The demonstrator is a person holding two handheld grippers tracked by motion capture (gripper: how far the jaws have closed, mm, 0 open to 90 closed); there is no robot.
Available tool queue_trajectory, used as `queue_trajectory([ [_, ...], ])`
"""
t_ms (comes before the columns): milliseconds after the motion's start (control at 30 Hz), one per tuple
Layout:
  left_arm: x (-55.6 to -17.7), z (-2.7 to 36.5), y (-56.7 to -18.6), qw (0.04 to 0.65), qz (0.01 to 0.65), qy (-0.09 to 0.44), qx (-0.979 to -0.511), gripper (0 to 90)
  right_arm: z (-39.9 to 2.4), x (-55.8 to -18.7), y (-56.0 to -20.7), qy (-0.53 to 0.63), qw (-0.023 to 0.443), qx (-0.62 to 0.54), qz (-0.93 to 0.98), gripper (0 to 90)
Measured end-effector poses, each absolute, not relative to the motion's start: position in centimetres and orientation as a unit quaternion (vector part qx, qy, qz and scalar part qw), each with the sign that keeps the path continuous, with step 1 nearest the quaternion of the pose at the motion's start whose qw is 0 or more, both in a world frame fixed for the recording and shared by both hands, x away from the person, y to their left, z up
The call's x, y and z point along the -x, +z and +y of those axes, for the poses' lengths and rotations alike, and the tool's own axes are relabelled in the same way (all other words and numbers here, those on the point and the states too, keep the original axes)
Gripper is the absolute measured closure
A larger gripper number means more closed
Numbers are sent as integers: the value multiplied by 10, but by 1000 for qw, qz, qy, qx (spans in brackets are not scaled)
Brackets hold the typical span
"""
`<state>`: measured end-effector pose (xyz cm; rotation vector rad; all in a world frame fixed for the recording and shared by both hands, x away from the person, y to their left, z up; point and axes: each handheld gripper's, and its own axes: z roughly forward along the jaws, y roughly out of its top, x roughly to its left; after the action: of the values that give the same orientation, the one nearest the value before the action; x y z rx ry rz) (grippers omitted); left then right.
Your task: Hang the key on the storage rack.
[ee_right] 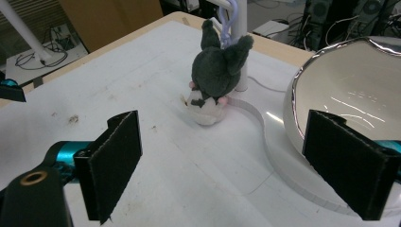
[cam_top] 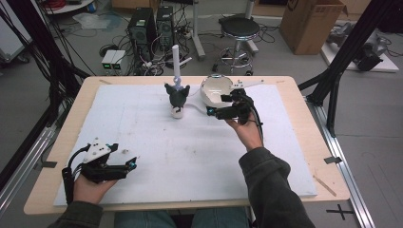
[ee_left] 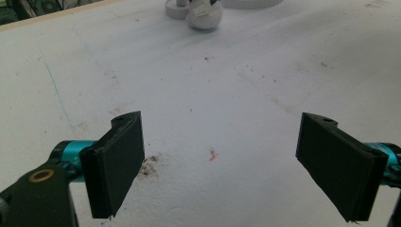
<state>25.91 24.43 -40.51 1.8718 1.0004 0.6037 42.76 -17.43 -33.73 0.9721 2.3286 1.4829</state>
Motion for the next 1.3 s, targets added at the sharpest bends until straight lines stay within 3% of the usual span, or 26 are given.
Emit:
queue_trajectory([
  [1300,-258,242,-406,449,403,241,-760,165,-207,-398,-350,506,121,-334,785,120],
])
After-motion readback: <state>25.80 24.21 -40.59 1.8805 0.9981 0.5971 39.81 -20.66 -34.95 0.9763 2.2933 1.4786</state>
